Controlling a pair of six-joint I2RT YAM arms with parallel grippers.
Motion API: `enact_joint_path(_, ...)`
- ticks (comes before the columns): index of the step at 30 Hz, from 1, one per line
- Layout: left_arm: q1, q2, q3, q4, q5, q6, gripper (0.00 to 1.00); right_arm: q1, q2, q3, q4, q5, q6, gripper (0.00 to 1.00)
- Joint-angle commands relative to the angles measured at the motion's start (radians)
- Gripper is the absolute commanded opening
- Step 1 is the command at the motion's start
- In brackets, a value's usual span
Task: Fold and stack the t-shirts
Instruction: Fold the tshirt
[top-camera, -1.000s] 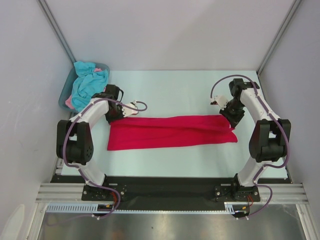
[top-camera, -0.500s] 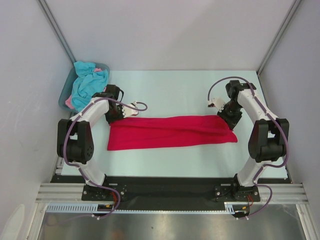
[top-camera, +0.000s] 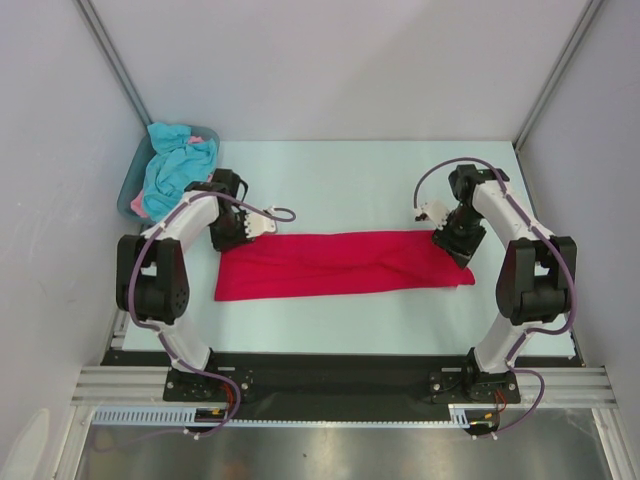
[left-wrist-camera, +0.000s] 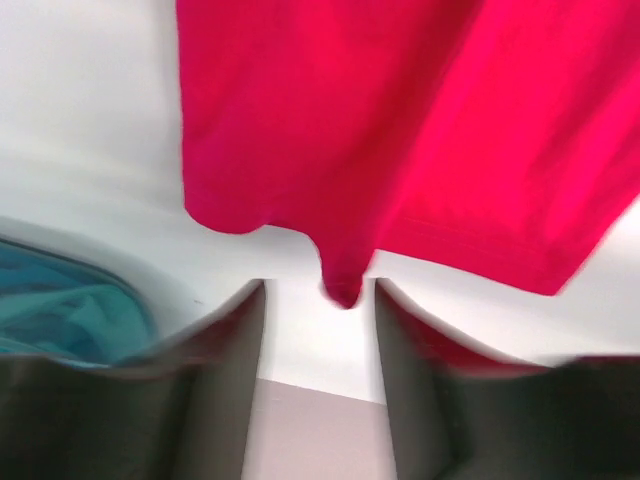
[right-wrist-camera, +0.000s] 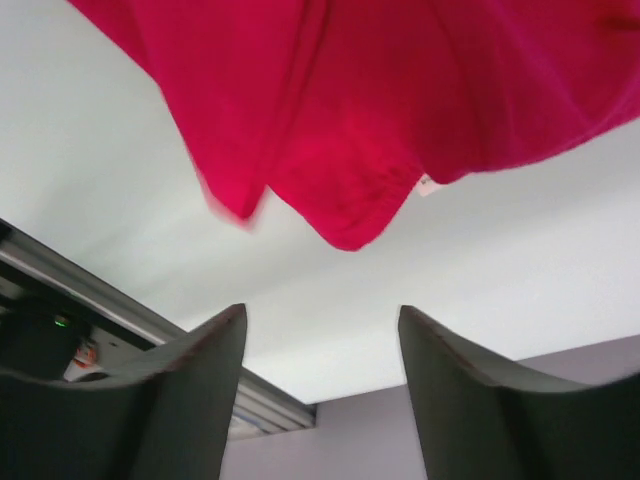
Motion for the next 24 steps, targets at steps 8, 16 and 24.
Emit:
enact_joint_path(8,0.002,0.044,0.104,-0.124,-0.008,0.082,0.58,-0.007,-0.019,0.022,-0.011,0.071,-0.054,0.78)
enact_joint_path(16,0.027,0.069,0.151,0.001,-0.022,-0.016,0.63,-0.016,0.072,0.173,0.101,0.038,0.053,0.75)
enact_joint_path(24,0.004,0.124,0.130,0.159,-0.018,-0.128,0.62,0.004,0.236,0.288,0.271,0.034,0.187,0.62)
